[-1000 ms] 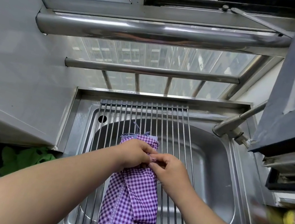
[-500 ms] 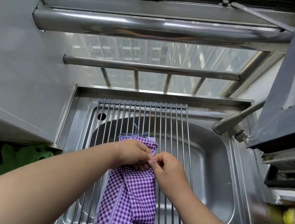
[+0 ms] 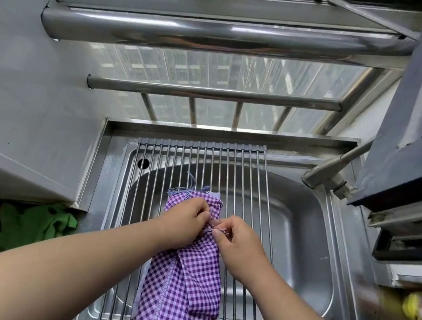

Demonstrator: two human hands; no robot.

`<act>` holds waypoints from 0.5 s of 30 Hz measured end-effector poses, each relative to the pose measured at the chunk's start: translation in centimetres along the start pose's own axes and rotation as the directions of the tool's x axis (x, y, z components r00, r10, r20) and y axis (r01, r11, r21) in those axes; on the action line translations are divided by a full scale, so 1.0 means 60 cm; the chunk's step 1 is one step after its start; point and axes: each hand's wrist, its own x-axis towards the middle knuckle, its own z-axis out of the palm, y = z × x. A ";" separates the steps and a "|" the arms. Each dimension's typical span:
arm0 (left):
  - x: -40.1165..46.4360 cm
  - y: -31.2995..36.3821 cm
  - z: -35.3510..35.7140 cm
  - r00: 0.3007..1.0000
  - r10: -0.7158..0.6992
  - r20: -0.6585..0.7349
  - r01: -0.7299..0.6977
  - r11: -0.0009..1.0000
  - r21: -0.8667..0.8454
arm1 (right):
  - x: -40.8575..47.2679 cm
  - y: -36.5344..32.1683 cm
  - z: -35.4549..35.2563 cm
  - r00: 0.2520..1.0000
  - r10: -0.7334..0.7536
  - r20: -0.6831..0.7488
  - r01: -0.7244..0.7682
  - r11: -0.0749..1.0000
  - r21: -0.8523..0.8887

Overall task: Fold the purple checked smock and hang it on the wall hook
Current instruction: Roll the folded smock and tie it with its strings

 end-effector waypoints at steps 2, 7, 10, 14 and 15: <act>-0.004 -0.004 -0.001 1.000 -0.017 -0.005 0.017 1.000 -0.022 | 0.005 -0.004 -0.004 1.000 0.016 -0.015 -0.016 1.000 -0.013; -0.020 -0.013 -0.001 0.998 0.003 -0.066 0.000 0.999 0.053 | 0.017 -0.019 -0.002 0.998 0.058 -0.009 -0.058 0.998 0.008; -0.025 -0.012 0.000 0.999 0.032 -0.025 -0.028 0.990 0.136 | 0.023 -0.026 0.003 0.999 0.049 -0.021 -0.050 0.997 -0.054; -0.024 -0.002 -0.008 0.999 0.044 0.031 -0.049 0.985 0.164 | 0.032 -0.033 0.007 0.998 0.051 -0.044 -0.057 0.988 -0.141; -0.022 -0.002 -0.009 0.998 0.053 0.044 -0.060 0.982 0.180 | 0.033 -0.034 0.007 0.998 0.054 -0.043 -0.060 0.986 -0.155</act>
